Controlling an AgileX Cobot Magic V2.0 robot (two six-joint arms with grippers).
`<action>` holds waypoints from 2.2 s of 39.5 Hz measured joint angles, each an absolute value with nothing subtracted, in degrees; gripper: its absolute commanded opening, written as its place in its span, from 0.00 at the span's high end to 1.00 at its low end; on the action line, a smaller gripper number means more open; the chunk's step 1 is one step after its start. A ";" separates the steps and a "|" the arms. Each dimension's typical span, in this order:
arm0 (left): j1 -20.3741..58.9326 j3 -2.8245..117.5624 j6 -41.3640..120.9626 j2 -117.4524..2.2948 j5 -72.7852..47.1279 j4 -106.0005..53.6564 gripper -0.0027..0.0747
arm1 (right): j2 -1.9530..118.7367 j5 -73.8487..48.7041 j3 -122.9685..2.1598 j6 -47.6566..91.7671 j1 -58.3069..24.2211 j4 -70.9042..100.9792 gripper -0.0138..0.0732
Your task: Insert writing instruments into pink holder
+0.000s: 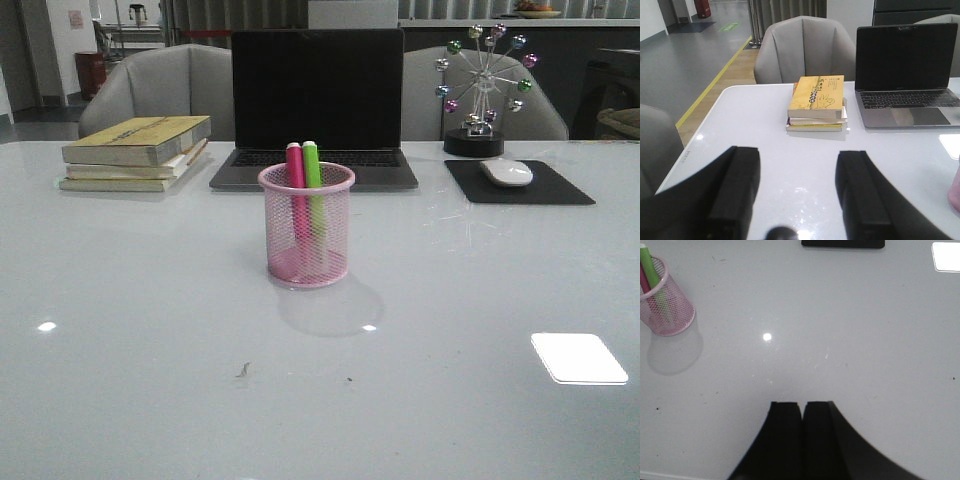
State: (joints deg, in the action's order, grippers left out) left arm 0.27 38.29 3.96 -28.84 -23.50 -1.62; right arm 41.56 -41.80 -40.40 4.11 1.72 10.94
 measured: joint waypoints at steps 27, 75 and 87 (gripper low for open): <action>0.27 38.29 3.96 -28.84 -23.50 -1.65 0.44 | 39.25 -33.86 -38.93 4.11 1.72 10.74 0.81; 0.27 38.29 3.96 -28.84 -23.50 -1.75 0.44 | -0.51 -9.07 1.73 0.00 1.72 5.04 0.81; 0.27 38.29 3.96 -28.84 -23.50 -1.75 0.44 | -0.51 -9.07 1.73 0.00 1.72 4.78 0.81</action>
